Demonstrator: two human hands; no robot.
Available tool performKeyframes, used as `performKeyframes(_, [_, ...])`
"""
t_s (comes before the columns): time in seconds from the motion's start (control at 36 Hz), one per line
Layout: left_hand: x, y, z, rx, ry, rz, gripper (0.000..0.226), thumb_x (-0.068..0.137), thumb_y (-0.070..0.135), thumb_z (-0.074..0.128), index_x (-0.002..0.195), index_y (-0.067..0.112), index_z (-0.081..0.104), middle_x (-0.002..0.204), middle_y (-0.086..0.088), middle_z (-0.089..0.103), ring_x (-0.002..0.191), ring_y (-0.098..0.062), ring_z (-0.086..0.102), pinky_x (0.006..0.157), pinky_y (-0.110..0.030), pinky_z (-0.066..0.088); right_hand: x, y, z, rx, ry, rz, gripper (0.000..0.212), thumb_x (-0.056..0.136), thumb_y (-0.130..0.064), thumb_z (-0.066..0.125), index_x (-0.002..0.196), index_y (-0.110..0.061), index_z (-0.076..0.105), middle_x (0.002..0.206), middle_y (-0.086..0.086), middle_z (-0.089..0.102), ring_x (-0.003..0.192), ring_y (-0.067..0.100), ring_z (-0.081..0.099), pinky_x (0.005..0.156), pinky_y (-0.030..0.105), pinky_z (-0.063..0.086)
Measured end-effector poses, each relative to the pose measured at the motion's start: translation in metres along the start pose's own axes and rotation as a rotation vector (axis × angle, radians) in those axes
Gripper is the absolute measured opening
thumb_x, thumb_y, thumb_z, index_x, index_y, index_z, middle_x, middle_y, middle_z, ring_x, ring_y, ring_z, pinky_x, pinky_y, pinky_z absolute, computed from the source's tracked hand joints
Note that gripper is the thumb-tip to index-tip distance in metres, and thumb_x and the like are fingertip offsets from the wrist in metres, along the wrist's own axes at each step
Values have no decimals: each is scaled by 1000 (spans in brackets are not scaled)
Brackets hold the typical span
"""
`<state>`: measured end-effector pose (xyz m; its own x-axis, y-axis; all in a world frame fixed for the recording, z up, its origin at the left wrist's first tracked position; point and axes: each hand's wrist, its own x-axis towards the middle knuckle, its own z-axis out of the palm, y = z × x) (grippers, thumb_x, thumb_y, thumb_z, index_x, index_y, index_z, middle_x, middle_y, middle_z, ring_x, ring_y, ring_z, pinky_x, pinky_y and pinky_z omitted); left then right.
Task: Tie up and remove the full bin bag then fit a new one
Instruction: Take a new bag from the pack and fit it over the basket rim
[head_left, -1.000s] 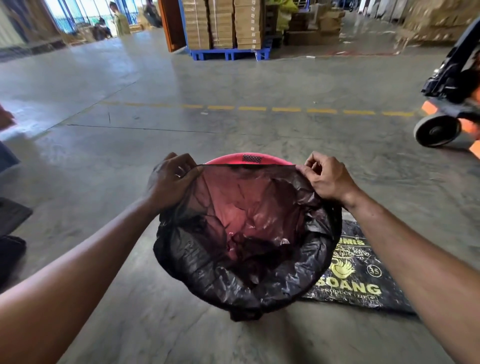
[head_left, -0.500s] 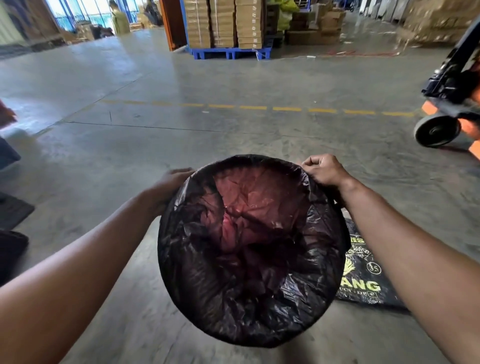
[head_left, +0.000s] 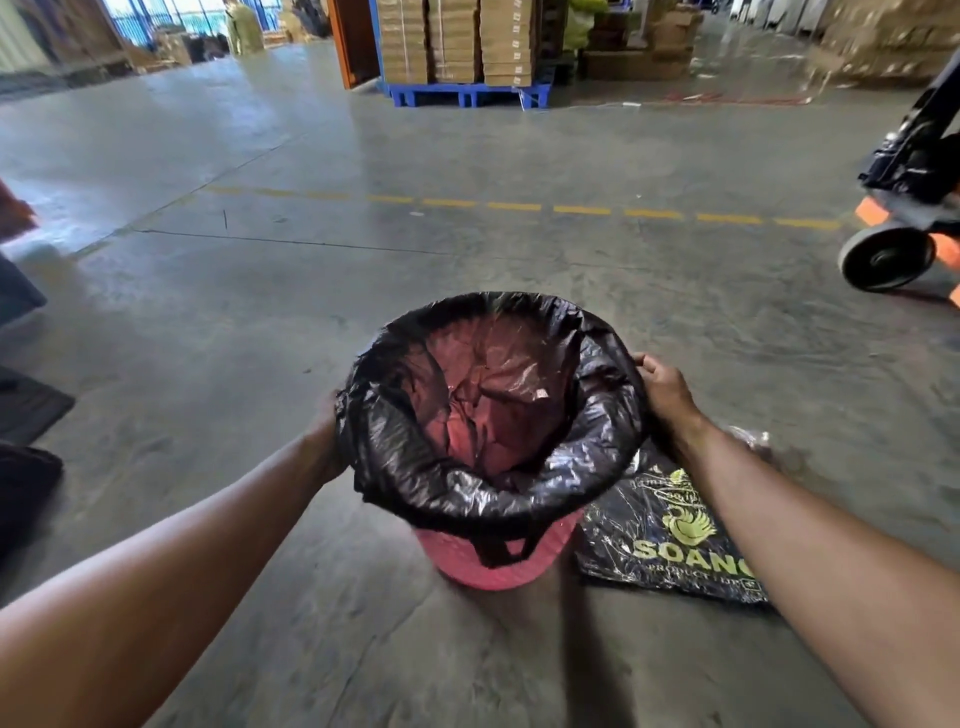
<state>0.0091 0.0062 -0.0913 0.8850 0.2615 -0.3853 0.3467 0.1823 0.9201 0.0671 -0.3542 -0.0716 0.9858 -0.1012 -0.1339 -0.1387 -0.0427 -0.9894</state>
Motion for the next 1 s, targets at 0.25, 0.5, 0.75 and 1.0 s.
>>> performKeyframes(0.25, [3, 29, -19, -113, 231, 250, 44, 97, 53, 45, 106, 18, 71, 106, -3, 70, 96, -19, 63, 74, -31, 46, -8, -8, -19, -87, 67, -57, 31, 99, -26, 46, 106, -13, 74, 109, 12, 73, 105, 33, 66, 87, 40, 48])
performKeyframes(0.5, [-36, -2, 5, -75, -223, 263, 57, 95, 65, 47, 130, 27, 70, 135, -4, 70, 125, -21, 66, 104, -38, 47, -60, 3, 9, -48, -61, -129, 48, 96, -38, 57, 142, -29, 48, 136, -2, 62, 124, 18, 59, 111, 47, 42])
performKeyframes(0.75, [-26, 5, 17, -205, -69, 156, 38, 96, 33, 58, 118, 5, 70, 96, -7, 79, 87, -21, 72, 93, -37, 51, -72, 15, 14, 9, 78, -91, 29, 102, -30, 49, 126, -17, 58, 113, 1, 71, 102, 15, 65, 78, 25, 45])
performKeyframes(1.0, [-24, -3, 20, -287, -126, 170, 38, 90, 41, 56, 104, 12, 76, 98, -9, 79, 87, -24, 73, 83, -38, 57, -82, 16, 25, 215, 125, 55, 52, 76, -48, 53, 101, -4, 68, 102, 16, 72, 87, 18, 71, 82, 19, 55])
